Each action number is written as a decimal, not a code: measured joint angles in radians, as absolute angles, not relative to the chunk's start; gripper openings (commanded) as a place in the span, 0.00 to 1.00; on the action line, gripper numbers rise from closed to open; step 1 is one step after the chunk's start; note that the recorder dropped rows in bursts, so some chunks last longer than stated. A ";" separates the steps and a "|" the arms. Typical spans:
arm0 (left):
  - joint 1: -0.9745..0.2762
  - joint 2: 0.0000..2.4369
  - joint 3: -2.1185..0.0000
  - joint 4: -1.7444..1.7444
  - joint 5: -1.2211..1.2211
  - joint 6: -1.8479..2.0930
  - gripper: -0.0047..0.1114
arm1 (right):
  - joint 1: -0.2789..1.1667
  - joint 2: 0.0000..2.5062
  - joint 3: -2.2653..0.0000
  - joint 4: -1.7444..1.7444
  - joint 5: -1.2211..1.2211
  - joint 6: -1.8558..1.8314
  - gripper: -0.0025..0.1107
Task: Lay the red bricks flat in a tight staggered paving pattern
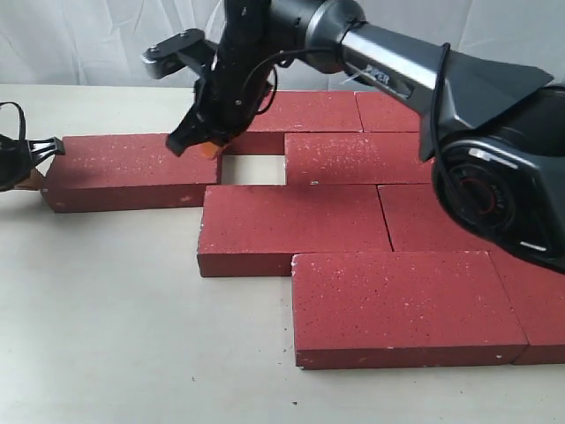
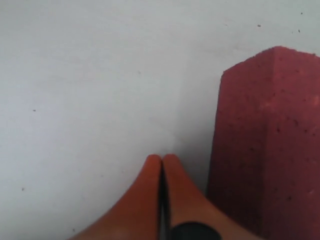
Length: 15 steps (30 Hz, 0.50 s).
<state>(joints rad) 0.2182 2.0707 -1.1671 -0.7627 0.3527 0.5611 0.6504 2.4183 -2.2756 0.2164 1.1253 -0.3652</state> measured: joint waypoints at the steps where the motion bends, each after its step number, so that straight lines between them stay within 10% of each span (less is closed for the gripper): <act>1: 0.213 2.073 -1.169 -0.763 0.350 0.561 0.04 | 0.635 2.416 -2.276 0.200 1.132 -0.350 0.01; 15: 0.112 2.087 -1.172 -0.773 0.306 0.583 0.04 | 0.476 2.335 -2.177 0.178 1.175 -0.317 0.01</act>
